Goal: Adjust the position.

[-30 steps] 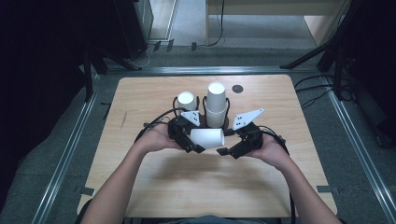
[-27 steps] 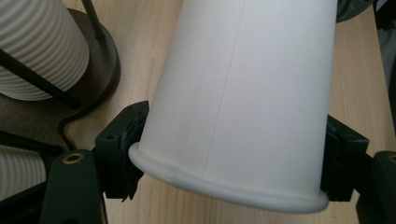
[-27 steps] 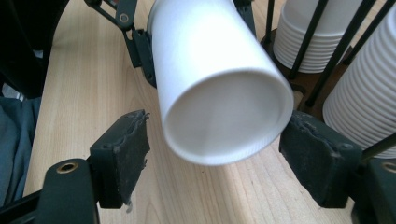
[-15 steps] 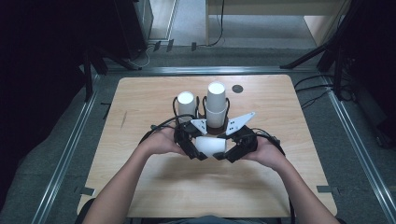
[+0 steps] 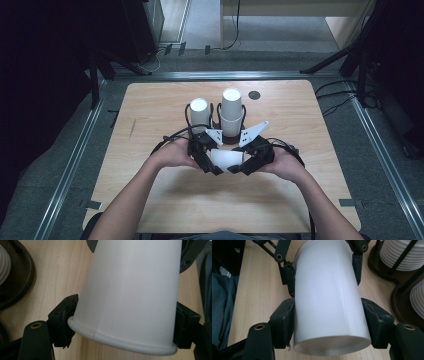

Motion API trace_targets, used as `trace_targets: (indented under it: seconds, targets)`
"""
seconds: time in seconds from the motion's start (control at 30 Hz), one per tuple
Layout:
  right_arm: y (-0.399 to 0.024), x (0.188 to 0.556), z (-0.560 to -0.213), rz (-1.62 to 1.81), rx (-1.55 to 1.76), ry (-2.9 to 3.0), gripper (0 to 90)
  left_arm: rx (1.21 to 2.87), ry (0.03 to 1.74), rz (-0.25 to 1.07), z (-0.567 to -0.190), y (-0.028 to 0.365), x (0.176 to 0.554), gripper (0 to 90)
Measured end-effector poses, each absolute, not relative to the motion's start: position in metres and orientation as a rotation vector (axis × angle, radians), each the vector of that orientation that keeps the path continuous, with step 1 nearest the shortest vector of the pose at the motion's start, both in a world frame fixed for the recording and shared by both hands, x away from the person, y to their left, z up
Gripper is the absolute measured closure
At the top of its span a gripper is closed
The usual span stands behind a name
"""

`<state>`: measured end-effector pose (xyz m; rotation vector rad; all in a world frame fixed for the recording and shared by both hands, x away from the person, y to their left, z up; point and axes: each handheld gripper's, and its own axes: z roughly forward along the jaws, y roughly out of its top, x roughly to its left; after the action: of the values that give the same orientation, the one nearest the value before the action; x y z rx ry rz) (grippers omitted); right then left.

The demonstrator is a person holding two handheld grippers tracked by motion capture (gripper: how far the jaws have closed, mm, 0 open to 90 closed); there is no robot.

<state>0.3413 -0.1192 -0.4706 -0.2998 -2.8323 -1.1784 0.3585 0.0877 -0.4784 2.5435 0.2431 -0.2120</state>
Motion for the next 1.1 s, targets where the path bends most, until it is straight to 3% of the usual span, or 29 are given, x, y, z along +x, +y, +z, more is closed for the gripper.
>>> trace_targets:
  seconds: [0.23, 0.63, 1.1]
  targets:
    - [-0.125, 0.342, -0.465, -1.226, -0.323, -2.837, 33.0, 2.477, 0.294, -0.171, -0.473, 0.093, 0.359, 8.0]
    - [-0.136, 0.345, -0.457, -1.336, -0.357, -2.773, 32.8, 2.302, 0.367, -0.128, -0.464, 0.108, 0.359, 8.1]
    - [-0.138, 0.346, -0.452, -1.424, -0.336, -2.696, 32.7, 2.173, 0.365, -0.168, -0.467, 0.107, 0.353, 8.8]
